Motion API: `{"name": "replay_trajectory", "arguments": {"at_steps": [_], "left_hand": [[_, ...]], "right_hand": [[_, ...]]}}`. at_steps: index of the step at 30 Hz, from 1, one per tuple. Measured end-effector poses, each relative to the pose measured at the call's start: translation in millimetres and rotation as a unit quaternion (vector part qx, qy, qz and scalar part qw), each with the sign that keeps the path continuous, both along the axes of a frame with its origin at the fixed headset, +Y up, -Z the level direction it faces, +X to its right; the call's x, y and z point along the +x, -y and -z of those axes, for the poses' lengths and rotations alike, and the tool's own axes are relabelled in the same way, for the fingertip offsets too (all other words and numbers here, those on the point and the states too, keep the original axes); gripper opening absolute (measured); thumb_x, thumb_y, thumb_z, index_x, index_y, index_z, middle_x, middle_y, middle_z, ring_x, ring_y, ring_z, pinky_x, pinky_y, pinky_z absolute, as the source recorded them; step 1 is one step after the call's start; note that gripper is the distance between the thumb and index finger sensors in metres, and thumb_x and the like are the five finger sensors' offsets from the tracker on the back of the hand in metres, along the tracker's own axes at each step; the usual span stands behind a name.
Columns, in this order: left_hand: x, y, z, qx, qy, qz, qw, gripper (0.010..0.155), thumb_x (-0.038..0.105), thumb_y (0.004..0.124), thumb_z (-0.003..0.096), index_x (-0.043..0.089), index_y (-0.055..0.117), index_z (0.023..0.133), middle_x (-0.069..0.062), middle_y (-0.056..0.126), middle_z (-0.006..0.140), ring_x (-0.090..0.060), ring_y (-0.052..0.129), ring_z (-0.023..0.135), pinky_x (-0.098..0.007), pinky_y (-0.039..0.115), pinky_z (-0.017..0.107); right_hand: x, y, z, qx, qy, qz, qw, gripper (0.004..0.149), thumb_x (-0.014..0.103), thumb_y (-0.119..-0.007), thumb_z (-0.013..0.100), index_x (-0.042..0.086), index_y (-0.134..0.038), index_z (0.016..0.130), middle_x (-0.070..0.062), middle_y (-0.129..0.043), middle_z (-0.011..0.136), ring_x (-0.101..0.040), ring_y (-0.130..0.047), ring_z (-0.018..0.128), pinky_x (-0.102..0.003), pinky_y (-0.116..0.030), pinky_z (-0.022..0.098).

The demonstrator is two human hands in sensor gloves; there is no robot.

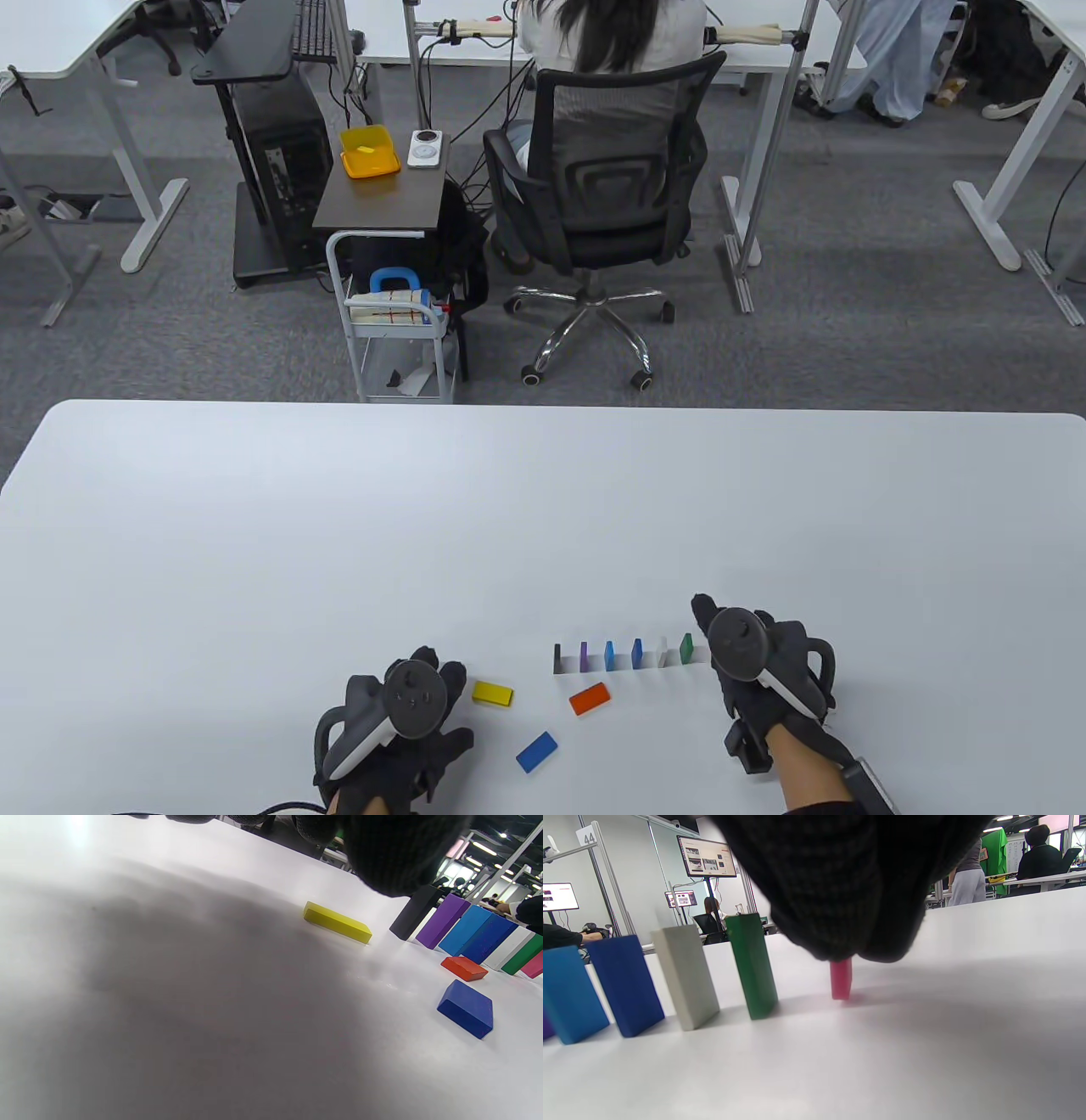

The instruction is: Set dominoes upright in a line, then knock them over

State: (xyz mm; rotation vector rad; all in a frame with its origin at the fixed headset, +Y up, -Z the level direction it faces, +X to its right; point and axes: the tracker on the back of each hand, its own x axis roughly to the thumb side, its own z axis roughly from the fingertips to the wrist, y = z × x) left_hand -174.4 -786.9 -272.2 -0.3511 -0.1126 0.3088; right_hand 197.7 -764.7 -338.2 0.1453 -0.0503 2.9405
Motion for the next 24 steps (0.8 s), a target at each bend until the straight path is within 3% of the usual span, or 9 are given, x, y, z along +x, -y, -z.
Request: {"name": "replay_trajectory", "arguments": {"at_steps": [20, 24], "left_hand": [[0.8, -1.3, -0.6, 0.001, 0.002, -0.003, 1.0, 0.075, 0.053, 0.079, 0.0395, 0.036, 0.044, 0.104, -0.009, 0.032, 0.122, -0.045, 0.04, 0.11, -0.06, 0.047, 0.081], [0.4, -1.9, -0.8, 0.002, 0.002, -0.004, 1.0, 0.076, 0.053, 0.079, 0.0394, 0.036, 0.045, 0.104, -0.009, 0.032, 0.122, -0.044, 0.04, 0.11, -0.06, 0.047, 0.081]], "right_hand": [[-2.9, 0.9, -0.2, -0.007, -0.002, 0.001, 1.0, 0.068, 0.02, -0.099, 0.034, 0.026, -0.073, 0.097, -0.004, -0.084, 0.094, -0.026, -0.103, 0.068, -0.056, -0.068, 0.07], [-6.3, -9.5, -4.0, 0.009, 0.015, -0.071, 0.997, 0.075, 0.025, -0.101, 0.033, 0.026, -0.069, 0.101, -0.006, -0.079, 0.099, -0.031, -0.098, 0.075, -0.06, -0.063, 0.071]]}}
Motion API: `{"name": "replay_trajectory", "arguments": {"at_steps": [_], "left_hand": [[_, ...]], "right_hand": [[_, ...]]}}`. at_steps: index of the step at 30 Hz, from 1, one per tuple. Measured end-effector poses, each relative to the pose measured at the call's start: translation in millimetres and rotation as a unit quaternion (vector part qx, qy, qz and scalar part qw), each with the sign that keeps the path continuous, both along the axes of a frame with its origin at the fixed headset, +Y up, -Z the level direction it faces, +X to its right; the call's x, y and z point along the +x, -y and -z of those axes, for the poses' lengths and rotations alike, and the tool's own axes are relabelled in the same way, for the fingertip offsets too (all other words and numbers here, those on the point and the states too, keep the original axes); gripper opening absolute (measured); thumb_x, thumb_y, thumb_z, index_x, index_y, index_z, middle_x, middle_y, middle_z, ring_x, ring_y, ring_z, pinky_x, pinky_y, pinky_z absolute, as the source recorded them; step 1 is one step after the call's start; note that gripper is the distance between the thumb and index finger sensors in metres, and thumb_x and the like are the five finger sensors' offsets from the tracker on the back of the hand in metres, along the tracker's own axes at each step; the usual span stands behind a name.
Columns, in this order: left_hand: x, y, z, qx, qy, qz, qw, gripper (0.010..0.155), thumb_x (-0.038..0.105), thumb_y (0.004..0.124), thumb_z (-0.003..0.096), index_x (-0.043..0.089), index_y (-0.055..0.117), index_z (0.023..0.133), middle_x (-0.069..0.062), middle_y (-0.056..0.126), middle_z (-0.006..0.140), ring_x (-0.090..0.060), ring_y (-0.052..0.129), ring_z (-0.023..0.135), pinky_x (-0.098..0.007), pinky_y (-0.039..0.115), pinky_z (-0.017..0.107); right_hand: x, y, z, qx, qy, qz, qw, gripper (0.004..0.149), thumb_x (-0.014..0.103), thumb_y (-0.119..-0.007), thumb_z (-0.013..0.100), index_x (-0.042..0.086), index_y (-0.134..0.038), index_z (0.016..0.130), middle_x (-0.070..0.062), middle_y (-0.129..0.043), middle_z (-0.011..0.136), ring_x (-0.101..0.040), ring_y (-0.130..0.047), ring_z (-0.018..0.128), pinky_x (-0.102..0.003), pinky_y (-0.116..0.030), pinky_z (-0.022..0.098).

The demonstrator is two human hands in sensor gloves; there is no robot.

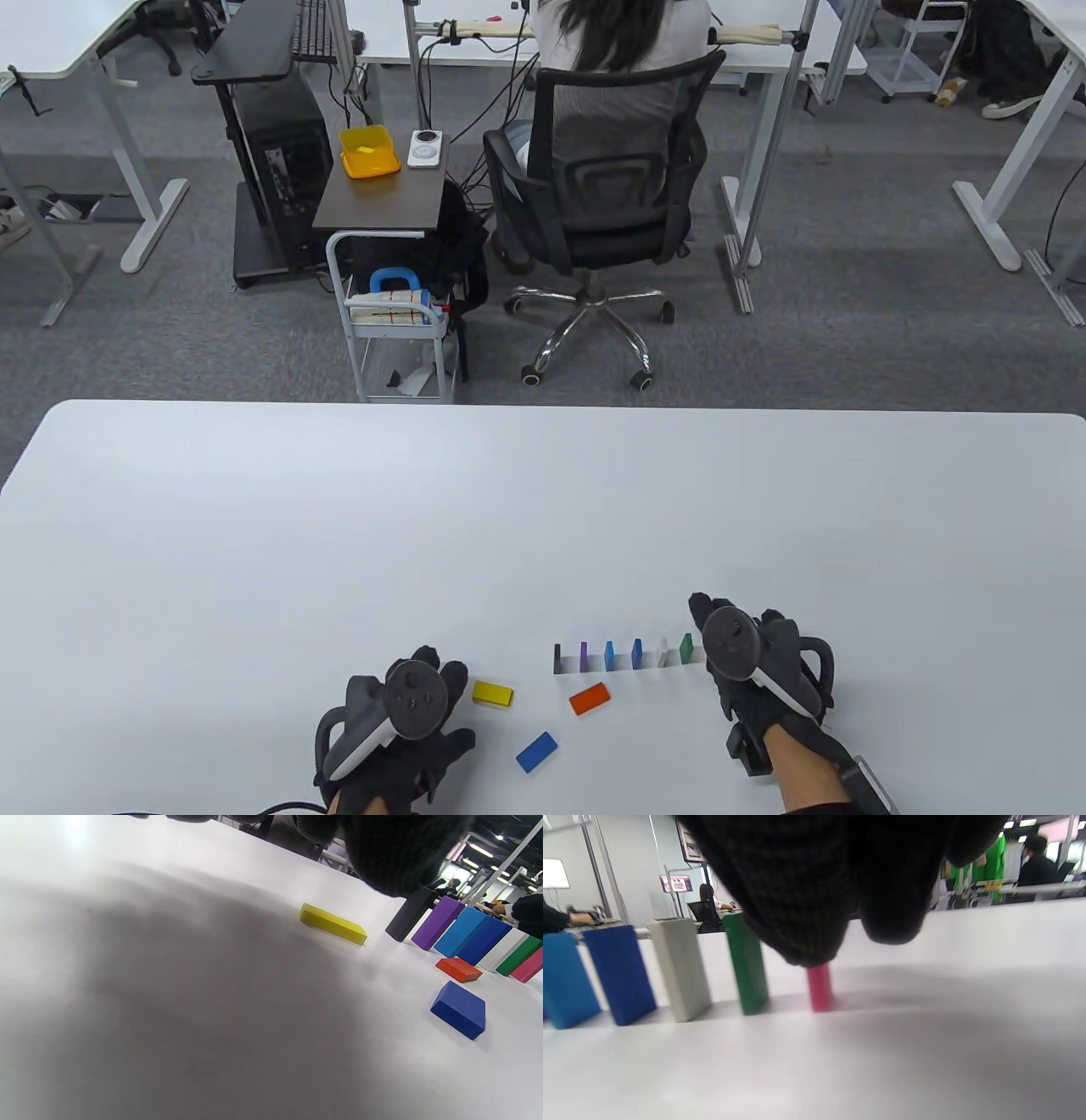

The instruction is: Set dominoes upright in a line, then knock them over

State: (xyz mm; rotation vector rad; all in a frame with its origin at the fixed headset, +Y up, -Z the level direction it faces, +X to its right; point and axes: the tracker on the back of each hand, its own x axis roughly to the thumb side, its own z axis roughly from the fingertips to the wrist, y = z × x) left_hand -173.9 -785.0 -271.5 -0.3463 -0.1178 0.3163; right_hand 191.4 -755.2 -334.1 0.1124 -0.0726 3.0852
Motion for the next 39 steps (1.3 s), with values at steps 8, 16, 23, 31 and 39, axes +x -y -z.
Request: {"name": "replay_trajectory", "arguments": {"at_steps": [8, 16, 23, 31, 39], "left_hand": [[-0.9, -2.9, -0.9, 0.008, -0.001, -0.004, 1.0, 0.076, 0.053, 0.079, 0.0395, 0.035, 0.045, 0.104, -0.009, 0.032, 0.122, -0.045, 0.04, 0.11, -0.06, 0.047, 0.081], [-1.8, -8.0, -2.6, 0.019, 0.0, -0.014, 1.0, 0.075, 0.053, 0.079, 0.0393, 0.035, 0.045, 0.104, -0.009, 0.033, 0.121, -0.044, 0.043, 0.11, -0.06, 0.048, 0.081], [-0.4, -8.3, -3.0, 0.018, 0.005, -0.014, 1.0, 0.075, 0.053, 0.079, 0.0393, 0.035, 0.046, 0.104, -0.009, 0.036, 0.121, -0.043, 0.046, 0.11, -0.06, 0.049, 0.081], [1.9, -6.9, -2.7, 0.015, 0.01, -0.008, 1.0, 0.075, 0.053, 0.079, 0.0392, 0.035, 0.047, 0.104, -0.008, 0.036, 0.122, -0.043, 0.045, 0.11, -0.06, 0.049, 0.081], [2.3, -4.3, -2.3, 0.006, 0.012, -0.009, 1.0, 0.074, 0.052, 0.08, 0.0392, 0.035, 0.047, 0.104, -0.008, 0.036, 0.122, -0.043, 0.046, 0.11, -0.06, 0.048, 0.081]], "right_hand": [[-29.8, -39.4, -24.4, 0.102, -0.045, -0.009, 0.994, 0.074, 0.033, -0.1, 0.031, 0.023, -0.073, 0.1, -0.01, -0.079, 0.099, -0.036, -0.095, 0.078, -0.061, -0.064, 0.069], [-118.6, -48.4, -76.0, 0.156, -0.236, -0.05, 0.958, 0.056, 0.033, -0.101, 0.031, 0.022, -0.089, 0.085, -0.006, -0.097, 0.079, -0.016, -0.107, 0.038, -0.049, -0.082, 0.058], [-155.9, 3.9, -68.9, 0.039, -0.287, -0.109, 0.951, 0.056, 0.03, -0.101, 0.031, 0.024, -0.089, 0.084, -0.005, -0.097, 0.079, -0.015, -0.107, 0.037, -0.048, -0.083, 0.058], [-158.9, 21.7, -61.4, 0.016, -0.277, -0.128, 0.952, 0.058, 0.026, -0.101, 0.032, 0.024, -0.086, 0.088, -0.005, -0.093, 0.084, -0.016, -0.106, 0.04, -0.049, -0.081, 0.06], [-165.1, 25.8, -61.3, 0.005, -0.282, -0.154, 0.947, 0.056, 0.022, -0.099, 0.034, 0.025, -0.085, 0.088, -0.003, -0.092, 0.085, -0.015, -0.105, 0.043, -0.05, -0.078, 0.063]]}}
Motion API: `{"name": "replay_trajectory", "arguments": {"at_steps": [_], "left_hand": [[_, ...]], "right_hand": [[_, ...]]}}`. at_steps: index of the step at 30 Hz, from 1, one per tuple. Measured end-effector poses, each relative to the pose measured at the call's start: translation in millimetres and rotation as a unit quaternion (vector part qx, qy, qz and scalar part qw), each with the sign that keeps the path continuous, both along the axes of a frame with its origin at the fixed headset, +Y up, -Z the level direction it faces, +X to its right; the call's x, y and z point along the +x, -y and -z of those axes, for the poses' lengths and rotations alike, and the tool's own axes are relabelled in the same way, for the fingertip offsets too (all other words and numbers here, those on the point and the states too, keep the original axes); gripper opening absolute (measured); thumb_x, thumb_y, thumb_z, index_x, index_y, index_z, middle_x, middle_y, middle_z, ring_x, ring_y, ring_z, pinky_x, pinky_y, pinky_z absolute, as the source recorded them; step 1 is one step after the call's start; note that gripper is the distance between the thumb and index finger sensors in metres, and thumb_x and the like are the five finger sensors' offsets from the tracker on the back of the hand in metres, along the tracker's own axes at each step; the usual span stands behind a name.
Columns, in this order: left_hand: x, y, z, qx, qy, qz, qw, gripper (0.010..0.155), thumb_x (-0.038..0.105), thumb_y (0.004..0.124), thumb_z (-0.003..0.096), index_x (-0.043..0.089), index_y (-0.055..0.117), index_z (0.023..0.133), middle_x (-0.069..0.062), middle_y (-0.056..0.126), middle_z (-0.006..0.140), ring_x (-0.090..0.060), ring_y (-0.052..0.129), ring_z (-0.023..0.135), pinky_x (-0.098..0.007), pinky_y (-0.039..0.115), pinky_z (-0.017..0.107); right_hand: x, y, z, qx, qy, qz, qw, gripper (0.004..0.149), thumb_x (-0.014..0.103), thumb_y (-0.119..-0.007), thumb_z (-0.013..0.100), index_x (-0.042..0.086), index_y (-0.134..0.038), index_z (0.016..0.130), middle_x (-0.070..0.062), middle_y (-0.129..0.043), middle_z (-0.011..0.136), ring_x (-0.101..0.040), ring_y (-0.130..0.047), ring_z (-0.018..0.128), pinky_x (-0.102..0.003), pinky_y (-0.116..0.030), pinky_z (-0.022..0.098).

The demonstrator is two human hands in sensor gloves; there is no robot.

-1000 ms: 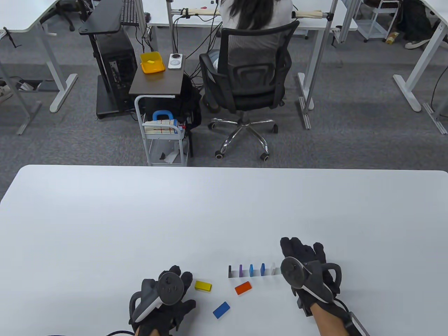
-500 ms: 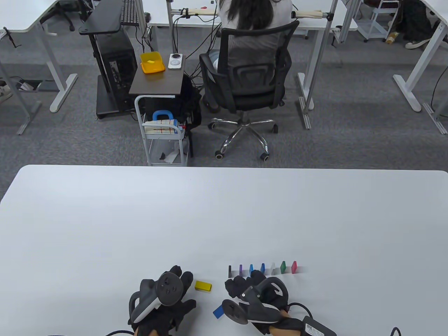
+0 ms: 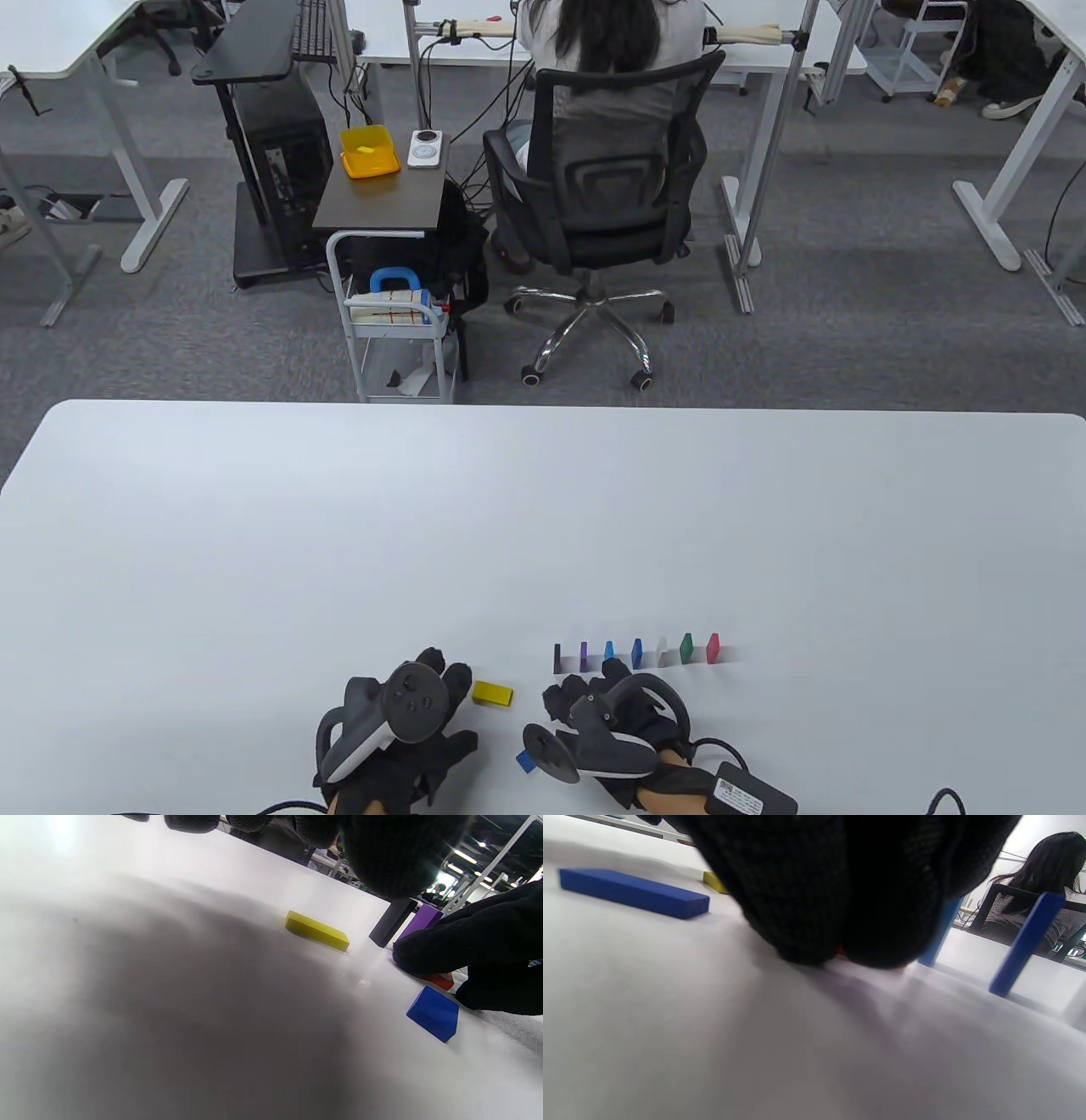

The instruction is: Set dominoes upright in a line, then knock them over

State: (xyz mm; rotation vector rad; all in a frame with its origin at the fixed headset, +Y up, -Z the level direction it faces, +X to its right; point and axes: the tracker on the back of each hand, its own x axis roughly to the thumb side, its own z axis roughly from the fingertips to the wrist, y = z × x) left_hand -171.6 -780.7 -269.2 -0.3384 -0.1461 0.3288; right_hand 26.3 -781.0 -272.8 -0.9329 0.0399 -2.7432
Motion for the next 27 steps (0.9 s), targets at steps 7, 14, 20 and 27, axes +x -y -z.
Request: {"name": "replay_trajectory", "arguments": {"at_steps": [7, 14, 20, 27], "left_hand": [[-1.1, 1.8, 1.1, -0.004, -0.004, 0.003, 1.0, 0.074, 0.052, 0.08, 0.0392, 0.035, 0.047, 0.104, -0.008, 0.037, 0.122, -0.043, 0.046, 0.11, -0.06, 0.048, 0.081], [-0.1, 3.4, 1.6, -0.007, -0.003, 0.009, 1.0, 0.074, 0.052, 0.08, 0.0393, 0.035, 0.047, 0.104, -0.008, 0.037, 0.121, -0.043, 0.046, 0.11, -0.06, 0.049, 0.081], [0.2, 3.4, 1.4, -0.008, -0.002, 0.009, 1.0, 0.074, 0.052, 0.08, 0.0392, 0.035, 0.047, 0.104, -0.008, 0.037, 0.122, -0.043, 0.046, 0.11, -0.06, 0.049, 0.081], [0.7, 3.0, 1.0, -0.006, -0.001, 0.01, 1.0, 0.074, 0.052, 0.08, 0.0392, 0.035, 0.047, 0.104, -0.008, 0.037, 0.121, -0.043, 0.046, 0.11, -0.06, 0.049, 0.081]], "right_hand": [[-1.6, -2.0, 2.8, -0.005, 0.0, -0.006, 1.0, 0.055, 0.021, -0.098, 0.035, 0.025, -0.085, 0.088, -0.002, -0.093, 0.084, -0.016, -0.105, 0.044, -0.05, -0.077, 0.064], [-3.7, -3.0, 0.1, 0.015, -0.003, -0.016, 1.0, 0.056, 0.018, -0.1, 0.034, 0.026, -0.085, 0.087, 0.0, -0.093, 0.083, -0.017, -0.105, 0.043, -0.05, -0.077, 0.065], [-4.1, -6.4, -0.2, 0.021, -0.007, -0.015, 1.0, 0.056, 0.02, -0.1, 0.033, 0.025, -0.086, 0.087, -0.002, -0.095, 0.081, -0.016, -0.105, 0.043, -0.051, -0.076, 0.065], [-2.9, -10.7, -0.7, 0.002, -0.019, -0.016, 1.0, 0.058, 0.023, -0.101, 0.032, 0.021, -0.085, 0.088, -0.01, -0.097, 0.081, -0.016, -0.103, 0.039, -0.052, -0.077, 0.065]]}}
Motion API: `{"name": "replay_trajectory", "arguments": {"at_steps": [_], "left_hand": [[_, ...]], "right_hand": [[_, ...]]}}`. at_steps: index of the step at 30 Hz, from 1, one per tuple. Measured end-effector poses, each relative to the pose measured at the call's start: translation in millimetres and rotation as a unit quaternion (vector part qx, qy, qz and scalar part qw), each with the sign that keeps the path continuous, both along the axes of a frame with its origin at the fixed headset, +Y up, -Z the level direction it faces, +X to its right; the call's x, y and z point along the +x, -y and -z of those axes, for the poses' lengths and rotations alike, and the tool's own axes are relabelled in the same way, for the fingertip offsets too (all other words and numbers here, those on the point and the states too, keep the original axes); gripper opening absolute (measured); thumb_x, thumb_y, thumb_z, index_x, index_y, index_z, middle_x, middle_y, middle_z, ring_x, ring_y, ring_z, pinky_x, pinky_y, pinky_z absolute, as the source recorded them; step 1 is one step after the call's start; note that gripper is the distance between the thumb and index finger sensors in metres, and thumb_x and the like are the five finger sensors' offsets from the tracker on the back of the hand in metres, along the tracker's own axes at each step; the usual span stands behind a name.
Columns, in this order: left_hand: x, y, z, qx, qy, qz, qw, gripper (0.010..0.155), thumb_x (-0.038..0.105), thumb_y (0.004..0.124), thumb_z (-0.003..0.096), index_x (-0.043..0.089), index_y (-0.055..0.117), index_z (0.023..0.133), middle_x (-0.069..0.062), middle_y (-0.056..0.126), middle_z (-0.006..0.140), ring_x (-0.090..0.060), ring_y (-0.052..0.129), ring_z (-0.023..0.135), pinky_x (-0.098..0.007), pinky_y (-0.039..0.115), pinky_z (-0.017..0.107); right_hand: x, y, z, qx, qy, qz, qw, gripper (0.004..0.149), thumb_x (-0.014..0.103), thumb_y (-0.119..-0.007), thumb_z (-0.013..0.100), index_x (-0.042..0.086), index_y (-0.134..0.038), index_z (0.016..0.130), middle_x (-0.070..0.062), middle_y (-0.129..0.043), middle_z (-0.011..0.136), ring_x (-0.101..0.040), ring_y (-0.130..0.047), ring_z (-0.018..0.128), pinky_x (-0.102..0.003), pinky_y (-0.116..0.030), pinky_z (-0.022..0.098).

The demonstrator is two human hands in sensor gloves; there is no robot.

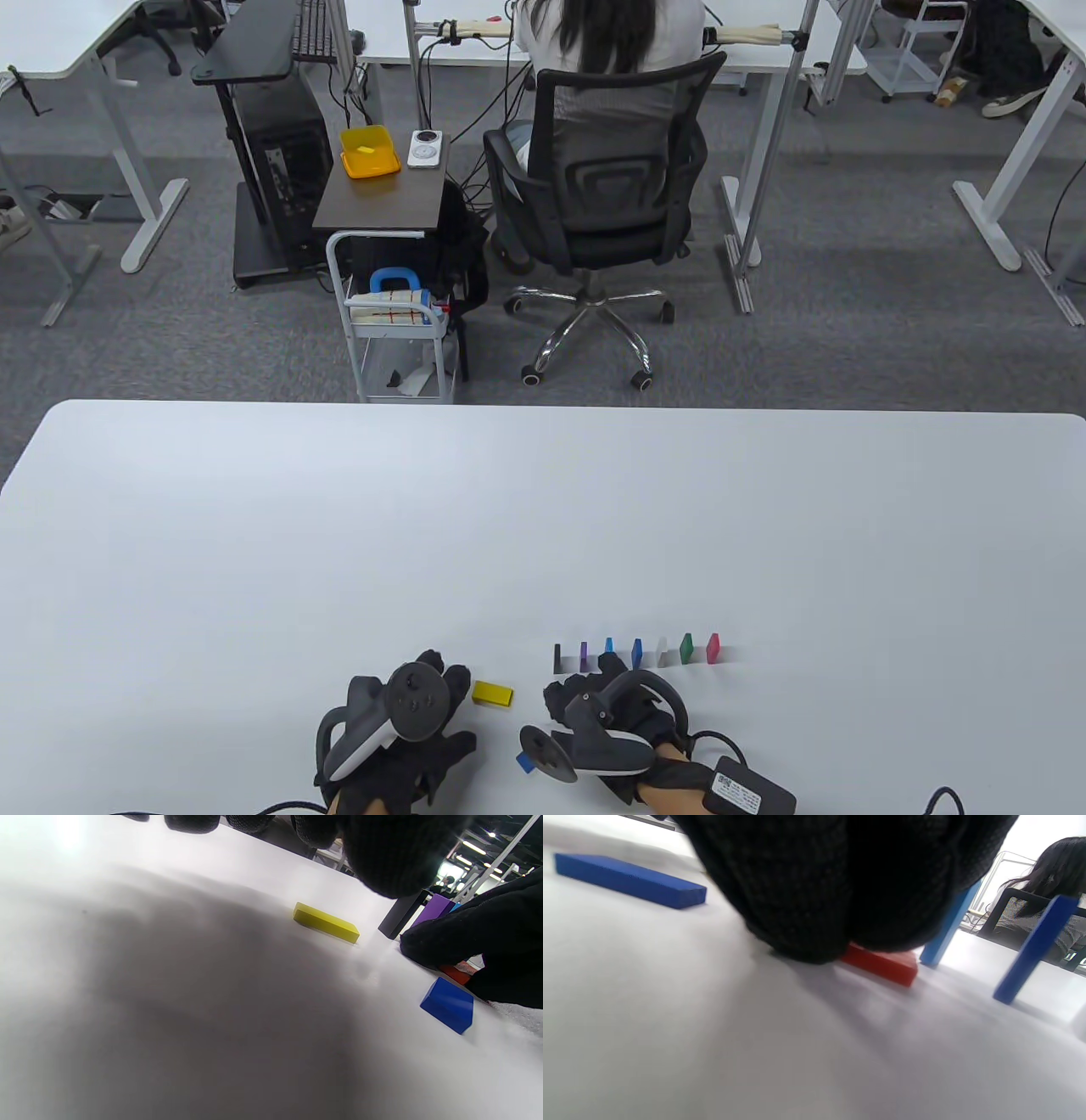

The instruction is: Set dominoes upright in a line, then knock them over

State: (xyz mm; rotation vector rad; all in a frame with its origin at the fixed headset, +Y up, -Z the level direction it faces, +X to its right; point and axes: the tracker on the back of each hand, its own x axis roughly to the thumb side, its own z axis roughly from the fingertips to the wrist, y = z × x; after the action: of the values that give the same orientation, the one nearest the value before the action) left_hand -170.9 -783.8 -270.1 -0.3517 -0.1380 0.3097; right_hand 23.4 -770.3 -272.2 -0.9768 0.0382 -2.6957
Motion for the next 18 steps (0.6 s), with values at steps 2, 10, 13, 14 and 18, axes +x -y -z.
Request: {"name": "replay_trajectory", "arguments": {"at_steps": [2, 10, 13, 14, 18], "left_hand": [[0.5, 0.3, 0.2, 0.0, 0.0, 0.002, 1.0, 0.074, 0.052, 0.08, 0.0393, 0.035, 0.047, 0.104, -0.008, 0.037, 0.121, -0.043, 0.046, 0.11, -0.06, 0.049, 0.081], [0.4, 0.0, -0.2, 0.002, 0.0, 0.001, 1.0, 0.074, 0.052, 0.079, 0.0393, 0.035, 0.047, 0.104, -0.008, 0.037, 0.121, -0.043, 0.046, 0.11, -0.06, 0.049, 0.081], [-0.1, 0.5, 0.3, 0.001, -0.001, 0.001, 1.0, 0.074, 0.052, 0.079, 0.0393, 0.035, 0.047, 0.104, -0.008, 0.037, 0.122, -0.043, 0.046, 0.11, -0.06, 0.048, 0.081], [-0.3, 0.9, 0.5, 0.0, -0.002, 0.001, 1.0, 0.074, 0.052, 0.08, 0.0393, 0.035, 0.047, 0.104, -0.008, 0.037, 0.122, -0.043, 0.046, 0.11, -0.06, 0.048, 0.081], [-1.0, 1.6, 0.8, -0.001, -0.004, 0.001, 1.0, 0.074, 0.052, 0.079, 0.0393, 0.035, 0.047, 0.104, -0.008, 0.037, 0.121, -0.043, 0.046, 0.11, -0.06, 0.049, 0.081]], "right_hand": [[1.6, -3.2, -0.1, -0.003, -0.002, 0.005, 1.0, 0.059, 0.025, -0.102, 0.031, 0.022, -0.086, 0.088, -0.011, -0.097, 0.081, -0.016, -0.102, 0.039, -0.052, -0.077, 0.065], [17.2, -32.3, -2.1, 0.016, 0.006, 0.055, 0.998, 0.055, 0.032, -0.101, 0.029, 0.025, -0.091, 0.083, -0.012, -0.097, 0.076, -0.016, -0.101, 0.04, -0.053, -0.077, 0.064], [32.8, -53.2, -1.2, 0.032, 0.022, 0.114, 0.993, 0.047, 0.032, -0.099, 0.031, 0.025, -0.096, 0.078, -0.012, -0.093, 0.077, -0.017, -0.101, 0.041, -0.054, -0.076, 0.064], [40.4, -60.5, -0.2, 0.038, 0.032, 0.132, 0.99, 0.045, 0.032, -0.098, 0.031, 0.024, -0.097, 0.076, -0.012, -0.093, 0.077, -0.017, -0.101, 0.041, -0.054, -0.076, 0.064], [75.8, -76.9, 7.9, 0.055, 0.081, 0.196, 0.976, 0.042, 0.031, -0.099, 0.031, 0.024, -0.098, 0.072, -0.012, -0.092, 0.078, -0.018, -0.102, 0.043, -0.053, -0.075, 0.066]]}}
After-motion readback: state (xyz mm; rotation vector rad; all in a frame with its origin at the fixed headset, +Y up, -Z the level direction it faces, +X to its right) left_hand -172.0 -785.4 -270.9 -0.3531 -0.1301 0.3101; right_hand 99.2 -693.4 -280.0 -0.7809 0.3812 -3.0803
